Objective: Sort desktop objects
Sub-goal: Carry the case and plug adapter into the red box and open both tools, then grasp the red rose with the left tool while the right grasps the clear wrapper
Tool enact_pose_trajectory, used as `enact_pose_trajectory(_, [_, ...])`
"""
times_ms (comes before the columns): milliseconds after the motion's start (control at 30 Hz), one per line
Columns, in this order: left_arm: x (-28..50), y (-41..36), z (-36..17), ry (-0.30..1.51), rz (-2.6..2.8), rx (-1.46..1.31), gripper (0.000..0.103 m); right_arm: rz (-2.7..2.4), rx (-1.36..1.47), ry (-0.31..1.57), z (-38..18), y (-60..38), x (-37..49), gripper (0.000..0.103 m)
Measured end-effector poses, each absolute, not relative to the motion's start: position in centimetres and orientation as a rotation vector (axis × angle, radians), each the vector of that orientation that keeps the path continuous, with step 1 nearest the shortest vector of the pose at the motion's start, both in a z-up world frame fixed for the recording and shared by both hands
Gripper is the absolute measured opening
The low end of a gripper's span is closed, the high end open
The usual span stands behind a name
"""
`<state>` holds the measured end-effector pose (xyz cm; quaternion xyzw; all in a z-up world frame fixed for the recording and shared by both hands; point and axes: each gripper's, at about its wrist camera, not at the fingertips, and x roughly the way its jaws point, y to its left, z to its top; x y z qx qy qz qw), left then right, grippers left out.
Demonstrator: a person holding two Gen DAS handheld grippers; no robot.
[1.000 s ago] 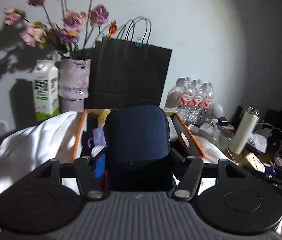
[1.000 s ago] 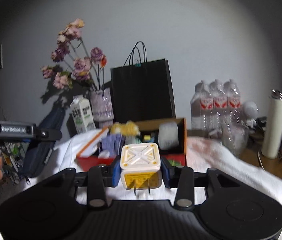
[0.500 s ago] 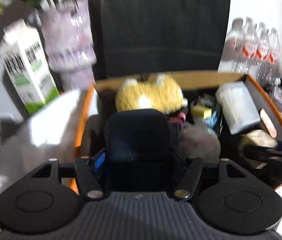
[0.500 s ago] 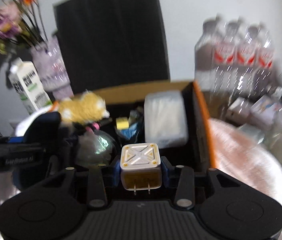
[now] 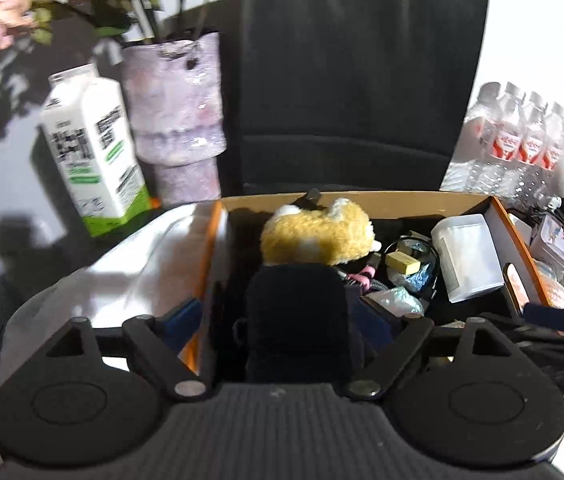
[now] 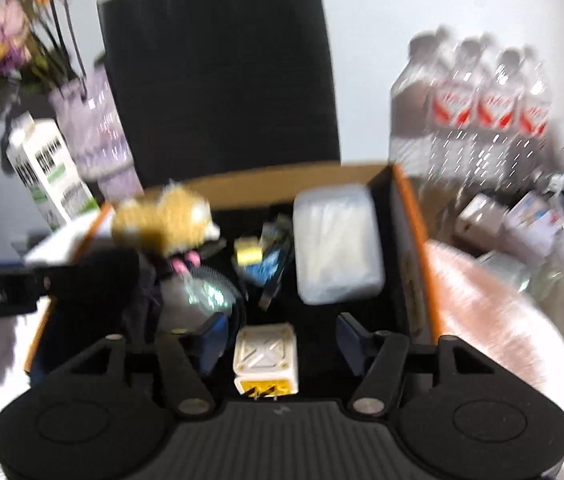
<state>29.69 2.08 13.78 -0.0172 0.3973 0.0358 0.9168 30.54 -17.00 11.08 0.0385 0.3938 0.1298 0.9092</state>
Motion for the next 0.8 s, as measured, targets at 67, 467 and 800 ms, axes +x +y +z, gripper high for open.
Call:
enact_pose_trajectory(67, [28.5,2.2,14.3,0.819,0.095,-0.044,0.09,0.276,0.074,0.784,12.6,-17.6,29.3,0.071])
enact_pose_trajectory(467, [6.6,1.3,13.0,0.602,0.034,0.025,0.095,0.395,0.019,0.633,11.5,-21.7,13.1,0.088])
enact_pose_trajectory(800, [-9.9,-1.4,8.0,0.509,0.078,-0.04,0.098,0.334,0.0,0.515,6.2,-23.1,-4.6,0.093])
